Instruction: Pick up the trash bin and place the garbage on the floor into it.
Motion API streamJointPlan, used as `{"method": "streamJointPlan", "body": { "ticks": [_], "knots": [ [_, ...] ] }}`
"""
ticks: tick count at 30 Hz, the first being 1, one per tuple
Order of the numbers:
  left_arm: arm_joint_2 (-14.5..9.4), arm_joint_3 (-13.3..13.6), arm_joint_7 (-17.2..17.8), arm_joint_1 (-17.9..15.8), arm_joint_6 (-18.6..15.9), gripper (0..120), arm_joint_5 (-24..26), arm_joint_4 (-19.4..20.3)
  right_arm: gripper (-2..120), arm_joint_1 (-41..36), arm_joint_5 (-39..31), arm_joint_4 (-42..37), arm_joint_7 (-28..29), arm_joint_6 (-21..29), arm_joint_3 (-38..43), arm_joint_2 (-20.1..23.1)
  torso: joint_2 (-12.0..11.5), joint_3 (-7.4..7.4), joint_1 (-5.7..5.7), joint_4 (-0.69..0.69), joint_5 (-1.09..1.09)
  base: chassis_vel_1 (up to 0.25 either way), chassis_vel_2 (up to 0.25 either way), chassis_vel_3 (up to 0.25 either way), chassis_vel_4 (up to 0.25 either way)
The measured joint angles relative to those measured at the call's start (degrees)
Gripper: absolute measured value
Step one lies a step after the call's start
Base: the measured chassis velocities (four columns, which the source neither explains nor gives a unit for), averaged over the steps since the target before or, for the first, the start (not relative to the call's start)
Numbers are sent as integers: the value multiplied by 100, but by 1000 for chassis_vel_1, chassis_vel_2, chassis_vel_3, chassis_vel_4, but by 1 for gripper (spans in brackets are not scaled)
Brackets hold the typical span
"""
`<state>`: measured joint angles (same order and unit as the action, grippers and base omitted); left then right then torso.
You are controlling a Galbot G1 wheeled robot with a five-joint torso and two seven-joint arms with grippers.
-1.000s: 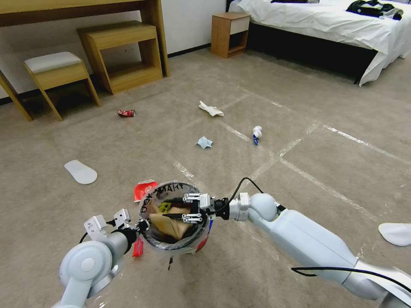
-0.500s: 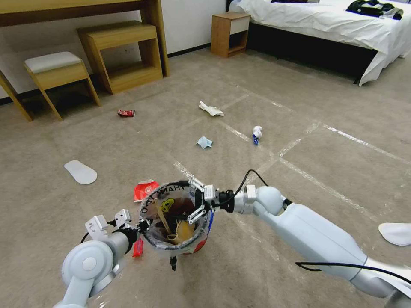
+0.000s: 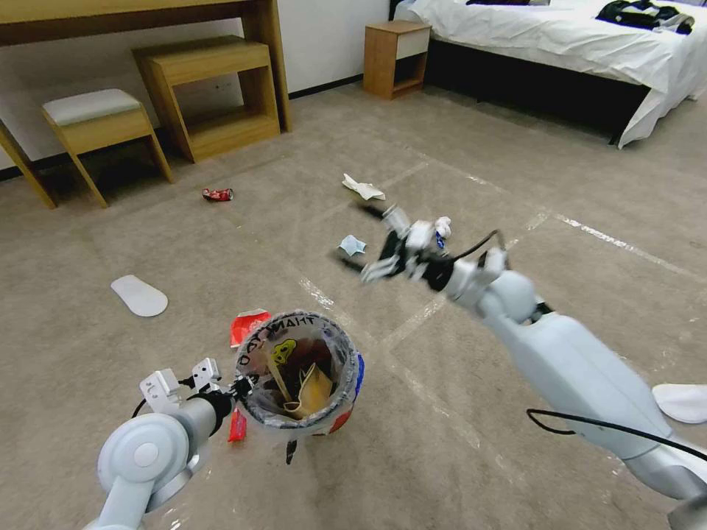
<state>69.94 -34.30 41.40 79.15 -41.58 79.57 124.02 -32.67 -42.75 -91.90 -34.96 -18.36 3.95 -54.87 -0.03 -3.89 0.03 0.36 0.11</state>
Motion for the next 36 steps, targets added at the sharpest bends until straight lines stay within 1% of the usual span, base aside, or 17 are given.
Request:
{"method": "streamJointPlan", "body": {
  "ticks": [2, 3, 5, 6, 7, 8, 9, 10, 11, 13, 15, 17, 18, 20, 22, 24, 36],
  "knots": [
    [-33, -25, 7, -4, 0, 0, 23, 7, 100, -274, 106, -58, 317, 36, 441, 13, 0, 0, 0, -1, 2, 0, 0, 0, 0],
    [-33, -25, 7, -4, 0, 0, 23, 7, 100, -274, 106, -58, 317, 36, 441, 13, 0, 0, 0, -1, 2, 0, 0, 0, 0],
    [-55, -34, 9, -6, 0, 0, 39, 34, 100, -704, 242, -170, 732, 86, 969, -19, 0, 0, 0, -1, 1, 0, 0, 0, 0],
    [-58, -45, 9, -8, 0, 0, 48, 58, 100, -1130, 403, -269, 1052, 92, 1383, -80, 0, 1, 0, 0, 2, 0, 0, 0, 0],
    [-58, -45, 9, -8, 0, 0, 48, 58, 100, -1130, 403, -269, 1052, 92, 1383, -80, 0, 1, 0, 0, 2, 0, 0, 0, 0],
    [-58, -58, 9, -8, 0, 0, 50, 72, 100, -1487, 539, -343, 1286, 94, 1665, -146, 0, 0, 0, 0, 0, 0, 0, 0, 0],
    [-57, -66, 9, -8, 0, 0, 50, 77, 100, -1606, 595, -371, 1365, 94, 1763, -175, 0, 0, 0, 0, -1, 0, 0, 0, 0],
    [-47, -105, 7, -9, 0, 0, 49, 97, 100, -2050, 822, -479, 1652, 95, 2164, -308, 0, 0, 0, 3, -2, 0, 0, 0, 0],
    [-47, -105, 7, -9, 0, 0, 49, 97, 100, -2050, 822, -479, 1652, 95, 2164, -308, 0, 0, 0, 3, -2, 0, 0, 0, 0],
    [-36, -148, -2, -5, 2, 0, 38, 137, 100, -2511, 1061, -603, 1889, 83, 2584, -504, 0, 1, 0, 1, 2, 0, 0, 0, 0],
    [-36, -167, -5, 5, 2, 0, 33, 166, 100, -2709, 1168, -644, 1949, 61, 2768, -609, 0, 1, 0, 0, 1, 0, 0, 0, 0],
    [-39, -245, 9, 39, 2, 0, 28, 245, 100, -3199, 1468, -715, 2026, -90, 3215, -987, 1, 1, 0, 1, 2, 0, 0, 0, 0],
    [-39, -245, 9, 39, 2, 0, 28, 245, 100, -3199, 1468, -715, 2026, -90, 3215, -987, 1, 1, 0, 1, 2, 0, 0, 0, 0],
    [-41, -333, 31, 99, -11, 0, 42, 334, 100, -3563, 1736, -734, 2058, -283, 3576, -1409, 1, 1, 0, 0, 0, 0, 0, 0, 0],
    [-40, -358, 40, 119, -15, 0, 48, 355, 100, -3644, 1811, -735, 2076, -339, 3658, -1518, 1, 1, 0, 0, 2, 0, 0, 0, 0],
    [-20, -441, 58, 183, -24, 0, 61, 430, 100, -3890, 2139, -735, 2098, -621, 3872, -1830, 1, 1, 0, -1, 2, 0, 0, 0, 0],
    [61, -619, 140, 308, -41, 0, 62, 637, 100, -4418, 2926, -766, 2020, -1445, 4365, -2573, 1, 1, 0, 0, 1, 0, 0, 0, 0]
  ]
}}
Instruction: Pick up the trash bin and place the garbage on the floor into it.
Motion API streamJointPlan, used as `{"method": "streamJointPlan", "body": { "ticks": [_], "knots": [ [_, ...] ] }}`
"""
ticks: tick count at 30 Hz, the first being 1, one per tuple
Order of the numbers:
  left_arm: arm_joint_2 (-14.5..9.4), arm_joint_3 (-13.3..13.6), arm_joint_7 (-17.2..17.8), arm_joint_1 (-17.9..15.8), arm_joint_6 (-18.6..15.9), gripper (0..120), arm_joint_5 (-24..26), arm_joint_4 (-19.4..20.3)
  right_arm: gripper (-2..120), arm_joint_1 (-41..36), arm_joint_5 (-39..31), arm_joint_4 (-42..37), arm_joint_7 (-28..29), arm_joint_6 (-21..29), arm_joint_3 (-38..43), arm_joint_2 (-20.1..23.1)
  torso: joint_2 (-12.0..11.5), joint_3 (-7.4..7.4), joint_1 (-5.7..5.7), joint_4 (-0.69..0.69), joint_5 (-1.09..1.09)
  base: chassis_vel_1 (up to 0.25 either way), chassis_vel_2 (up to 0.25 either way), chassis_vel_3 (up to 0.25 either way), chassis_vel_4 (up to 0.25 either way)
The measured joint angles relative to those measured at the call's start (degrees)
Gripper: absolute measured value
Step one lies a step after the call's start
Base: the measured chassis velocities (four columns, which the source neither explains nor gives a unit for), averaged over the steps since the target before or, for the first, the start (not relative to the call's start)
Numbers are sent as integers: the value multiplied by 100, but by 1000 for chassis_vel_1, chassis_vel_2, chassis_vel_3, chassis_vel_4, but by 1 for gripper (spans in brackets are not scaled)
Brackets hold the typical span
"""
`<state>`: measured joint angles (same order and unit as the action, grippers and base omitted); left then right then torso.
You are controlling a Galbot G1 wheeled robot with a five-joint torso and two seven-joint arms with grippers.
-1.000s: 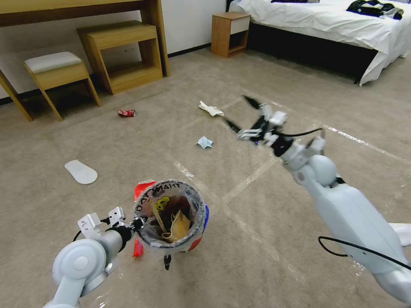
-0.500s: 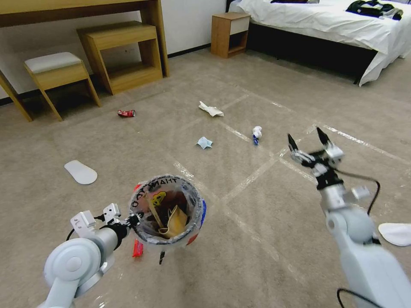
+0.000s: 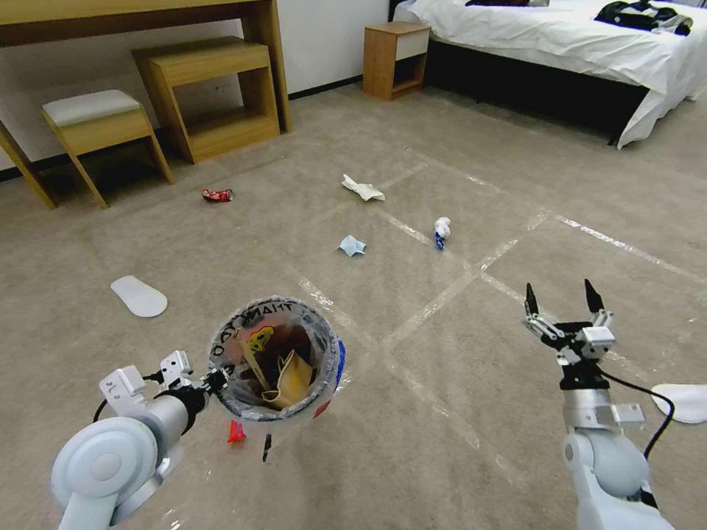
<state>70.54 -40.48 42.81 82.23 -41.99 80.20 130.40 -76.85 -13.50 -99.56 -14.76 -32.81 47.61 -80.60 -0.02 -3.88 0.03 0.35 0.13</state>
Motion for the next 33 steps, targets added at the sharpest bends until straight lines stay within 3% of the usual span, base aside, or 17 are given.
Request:
{"method": "streamJointPlan", "body": {
  "ticks": [11, 33],
  "knots": [
    [118, -150, 61, 98, -13, 0, 78, 197, 100, -313, 426, 13, -44, -598, 4, -551, 0, 0, 0, 0, 1, 0, 0, 0, 0],
    [-143, -305, 13, 108, -16, 0, -25, 142, 100, -341, 574, 106, -141, -766, -92, -680, 0, 0, 0, 0, 0, 0, 0, 0, 0]
  ]
}}
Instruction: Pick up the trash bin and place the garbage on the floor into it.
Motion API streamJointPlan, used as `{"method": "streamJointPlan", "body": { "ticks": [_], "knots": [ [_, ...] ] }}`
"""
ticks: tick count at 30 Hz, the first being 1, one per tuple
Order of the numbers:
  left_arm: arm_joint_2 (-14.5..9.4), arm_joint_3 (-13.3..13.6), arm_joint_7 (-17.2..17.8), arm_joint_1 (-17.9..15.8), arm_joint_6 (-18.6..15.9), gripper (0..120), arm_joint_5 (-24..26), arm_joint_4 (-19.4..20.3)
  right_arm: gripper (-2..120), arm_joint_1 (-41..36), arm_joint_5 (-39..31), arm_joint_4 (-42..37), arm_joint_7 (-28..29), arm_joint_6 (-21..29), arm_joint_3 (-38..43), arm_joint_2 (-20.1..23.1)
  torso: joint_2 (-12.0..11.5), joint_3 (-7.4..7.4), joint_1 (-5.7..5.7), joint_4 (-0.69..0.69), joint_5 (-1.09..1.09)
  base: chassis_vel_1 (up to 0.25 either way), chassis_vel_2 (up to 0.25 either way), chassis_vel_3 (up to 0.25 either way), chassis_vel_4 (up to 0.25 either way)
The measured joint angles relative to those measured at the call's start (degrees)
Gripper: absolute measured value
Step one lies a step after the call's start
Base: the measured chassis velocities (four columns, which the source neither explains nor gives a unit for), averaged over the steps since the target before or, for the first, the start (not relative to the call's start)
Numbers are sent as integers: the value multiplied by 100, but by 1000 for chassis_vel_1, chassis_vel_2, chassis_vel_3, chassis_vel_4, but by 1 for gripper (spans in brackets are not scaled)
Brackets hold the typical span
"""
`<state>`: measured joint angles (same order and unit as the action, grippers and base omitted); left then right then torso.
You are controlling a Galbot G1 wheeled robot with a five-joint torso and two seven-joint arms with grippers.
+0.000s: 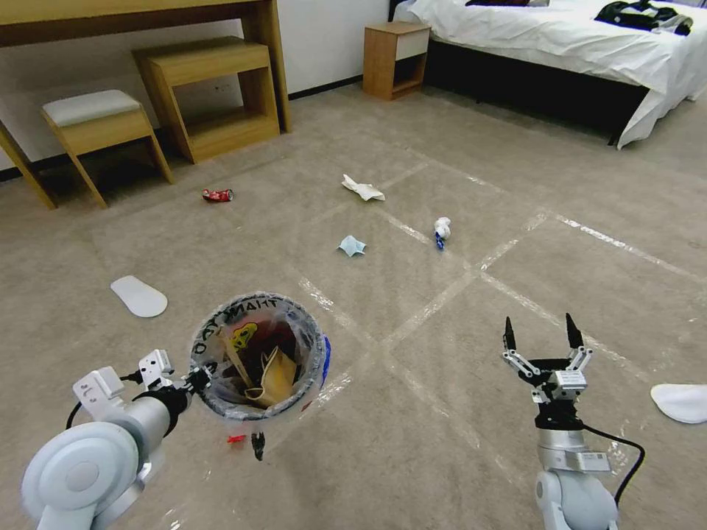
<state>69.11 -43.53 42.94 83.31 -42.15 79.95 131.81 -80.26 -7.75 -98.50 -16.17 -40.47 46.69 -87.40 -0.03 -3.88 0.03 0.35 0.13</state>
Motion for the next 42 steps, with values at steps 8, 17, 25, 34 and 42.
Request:
{"method": "streamJointPlan", "body": {
  "ticks": [8, 17, 25, 34, 42],
  "knots": [
    [-88, 1, -43, -30, 0, 0, 3, -58, 100, -5, -2, 43, -22, -34, 26, -7, 0, 0, 0, 0, 0, 0, 0, 0, 0],
    [-98, 14, -58, -29, 1, 0, 15, -103, 100, 10, 8, 66, -31, -39, 24, -16, 0, 0, 0, 0, 0, 0, 0, 0, 0],
    [-112, 7, -29, -66, 2, 0, 82, -114, 100, 42, 10, 116, -66, -39, 15, -33, 0, 0, 0, 0, 0, 0, 0, 0, 0],
    [-115, -19, -15, -68, 2, 0, 106, -114, 100, 58, 11, 182, -137, -63, 22, -48, 0, 0, 0, 0, 0, 0, 0, 0, 0],
    [-102, -21, -14, -71, 2, 0, 112, -140, 100, 84, 33, 231, -177, -68, 8, -76, 0, 0, 0, 0, -1, -51, 30, 30, -33]
  ]
}}
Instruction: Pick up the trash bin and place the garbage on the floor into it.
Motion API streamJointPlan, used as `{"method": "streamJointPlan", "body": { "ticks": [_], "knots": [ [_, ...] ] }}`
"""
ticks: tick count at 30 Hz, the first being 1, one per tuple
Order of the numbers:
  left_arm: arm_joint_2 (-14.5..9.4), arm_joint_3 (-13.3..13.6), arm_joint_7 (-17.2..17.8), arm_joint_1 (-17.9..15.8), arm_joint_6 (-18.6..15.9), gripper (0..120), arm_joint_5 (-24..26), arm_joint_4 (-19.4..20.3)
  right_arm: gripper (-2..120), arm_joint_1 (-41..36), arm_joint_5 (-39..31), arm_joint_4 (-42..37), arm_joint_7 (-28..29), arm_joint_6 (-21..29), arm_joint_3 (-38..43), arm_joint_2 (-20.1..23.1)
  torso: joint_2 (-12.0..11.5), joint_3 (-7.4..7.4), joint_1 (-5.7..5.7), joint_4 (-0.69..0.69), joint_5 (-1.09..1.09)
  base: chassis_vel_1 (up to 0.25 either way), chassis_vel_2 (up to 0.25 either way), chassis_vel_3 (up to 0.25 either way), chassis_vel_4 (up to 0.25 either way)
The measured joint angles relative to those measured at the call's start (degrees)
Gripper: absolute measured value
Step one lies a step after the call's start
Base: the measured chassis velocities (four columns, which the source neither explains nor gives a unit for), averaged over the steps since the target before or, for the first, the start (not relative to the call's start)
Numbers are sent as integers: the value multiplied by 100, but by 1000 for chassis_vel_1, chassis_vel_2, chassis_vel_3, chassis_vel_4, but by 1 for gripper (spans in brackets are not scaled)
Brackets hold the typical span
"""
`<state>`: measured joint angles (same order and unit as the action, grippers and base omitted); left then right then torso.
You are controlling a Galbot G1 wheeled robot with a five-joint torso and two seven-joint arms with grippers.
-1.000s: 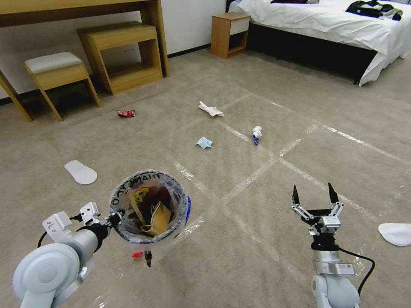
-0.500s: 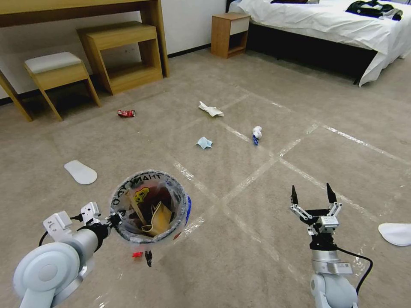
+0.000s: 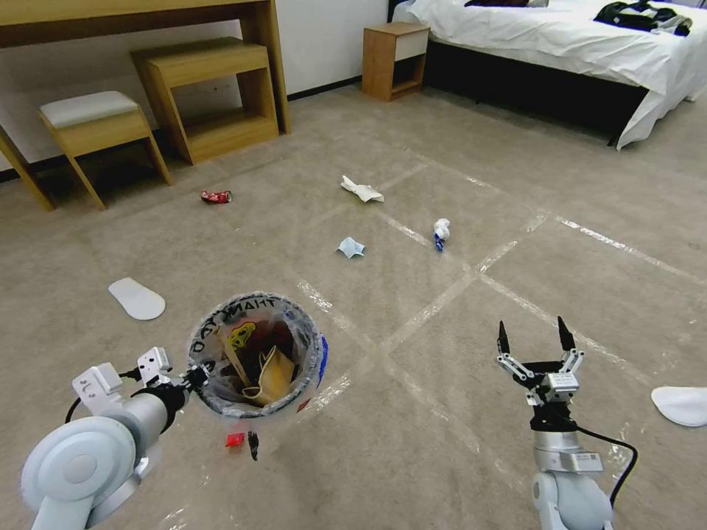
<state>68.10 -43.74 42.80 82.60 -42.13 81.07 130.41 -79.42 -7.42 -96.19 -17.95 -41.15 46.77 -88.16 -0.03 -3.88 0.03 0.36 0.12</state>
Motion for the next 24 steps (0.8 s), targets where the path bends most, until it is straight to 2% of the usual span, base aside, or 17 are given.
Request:
{"method": "streamJointPlan", "body": {
  "ticks": [24],
  "knots": [
    [-8, 34, -2, -134, 0, 0, 7, -185, 100, 146, 49, 149, -37, -1, -15, -25, 0, 0, 0, 0, 1, -63, 64, 69, -66]
  ]
}}
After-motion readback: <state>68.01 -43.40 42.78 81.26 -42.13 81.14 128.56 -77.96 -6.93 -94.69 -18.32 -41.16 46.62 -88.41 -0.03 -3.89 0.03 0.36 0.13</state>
